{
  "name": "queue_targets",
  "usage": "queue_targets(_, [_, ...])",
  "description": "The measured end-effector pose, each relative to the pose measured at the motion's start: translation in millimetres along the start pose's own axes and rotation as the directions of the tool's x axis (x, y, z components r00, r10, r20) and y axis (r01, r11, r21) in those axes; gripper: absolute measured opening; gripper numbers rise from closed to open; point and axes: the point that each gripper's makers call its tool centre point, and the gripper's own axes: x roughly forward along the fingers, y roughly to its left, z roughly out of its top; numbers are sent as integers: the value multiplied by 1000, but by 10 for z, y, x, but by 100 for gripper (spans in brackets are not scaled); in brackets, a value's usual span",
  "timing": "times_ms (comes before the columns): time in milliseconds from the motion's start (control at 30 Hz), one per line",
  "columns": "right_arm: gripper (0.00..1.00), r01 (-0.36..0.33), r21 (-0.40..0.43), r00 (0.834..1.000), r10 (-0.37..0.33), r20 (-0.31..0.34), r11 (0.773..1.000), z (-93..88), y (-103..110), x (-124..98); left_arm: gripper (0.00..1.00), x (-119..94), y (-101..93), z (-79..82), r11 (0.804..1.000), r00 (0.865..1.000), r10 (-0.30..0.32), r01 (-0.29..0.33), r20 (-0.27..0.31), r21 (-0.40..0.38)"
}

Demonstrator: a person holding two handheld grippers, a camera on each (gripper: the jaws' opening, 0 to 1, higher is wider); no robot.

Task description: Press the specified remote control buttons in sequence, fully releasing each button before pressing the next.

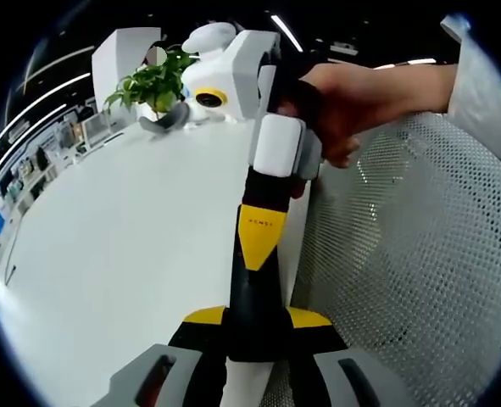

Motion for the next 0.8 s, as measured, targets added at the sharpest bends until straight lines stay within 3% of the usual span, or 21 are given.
queue_targets(567, [0, 3, -9, 1000, -3, 14, 1000, 5, 1, 6, 25, -1, 2, 0, 1000, 1000, -5, 5, 8, 1])
queue_targets(733, [0, -26, 80, 1000, 25, 9, 996, 10, -6, -4, 25, -4, 2, 1, 1000, 1000, -5, 5, 8, 0])
queue_targets(800, [0, -27, 80, 1000, 26, 8, 996, 5, 3, -6, 25, -4, 2, 1, 1000, 1000, -5, 5, 8, 0])
